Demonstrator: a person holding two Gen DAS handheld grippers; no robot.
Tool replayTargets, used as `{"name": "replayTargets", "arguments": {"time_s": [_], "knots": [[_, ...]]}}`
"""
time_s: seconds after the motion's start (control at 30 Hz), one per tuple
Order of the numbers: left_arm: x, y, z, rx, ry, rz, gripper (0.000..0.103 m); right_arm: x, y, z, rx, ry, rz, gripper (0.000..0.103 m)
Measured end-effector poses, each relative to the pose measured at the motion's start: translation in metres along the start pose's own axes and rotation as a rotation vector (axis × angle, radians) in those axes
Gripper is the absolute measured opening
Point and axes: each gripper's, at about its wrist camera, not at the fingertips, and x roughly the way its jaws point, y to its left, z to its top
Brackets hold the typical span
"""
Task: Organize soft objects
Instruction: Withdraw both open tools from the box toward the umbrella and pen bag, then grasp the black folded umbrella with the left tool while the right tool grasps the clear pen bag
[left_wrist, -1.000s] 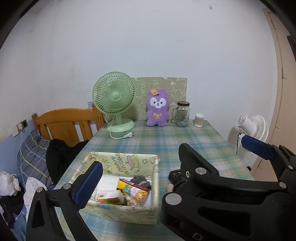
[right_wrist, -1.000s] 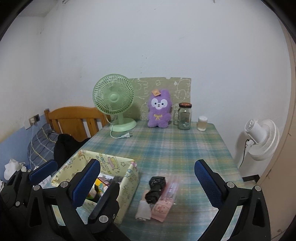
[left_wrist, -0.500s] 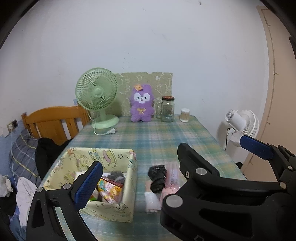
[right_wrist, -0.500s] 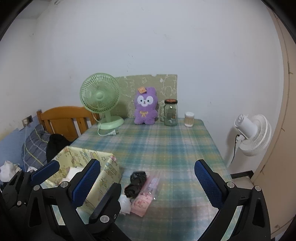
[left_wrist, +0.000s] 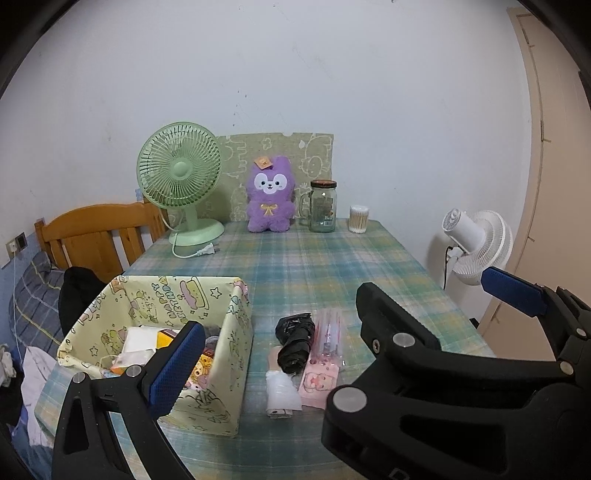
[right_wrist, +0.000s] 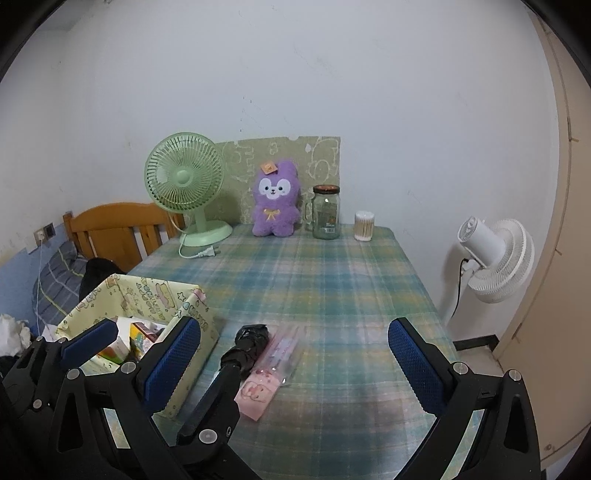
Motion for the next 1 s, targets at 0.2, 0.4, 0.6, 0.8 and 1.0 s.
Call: {"name": "replayTargets", "arguments": {"time_s": [0.2,0.4,0.6,0.8,1.0], "knots": [[0.008,-0.006,-0.012,0.003,0.014,-0.008,0.103,0.003,-0.009,-0.012,0.017,-0.003,-0.009,0.103],[0.020,-0.012,-0.026,0.001,0.039,0.014,0.103,0.017,-0.015,-0.029,0.008,0.026,0.005,0.103],[0.032,-0.016,-0.036,-0.013,0.071,0.025,0.103,0.033,-0.022,-0.040,0.017,0.065,0.031,0.103],[0.051,-0.022,-0.043,-0.018,0.105,0.046,0.101,0.053,-0.030,-0.049,0.021,0.111,0.030,0.103],[0.072,-0.028,-0.045,-0.008,0.136,0.052,0.092,0.071,-0.043,-0.055,0.052,0.141,0.000,0.103]]}}
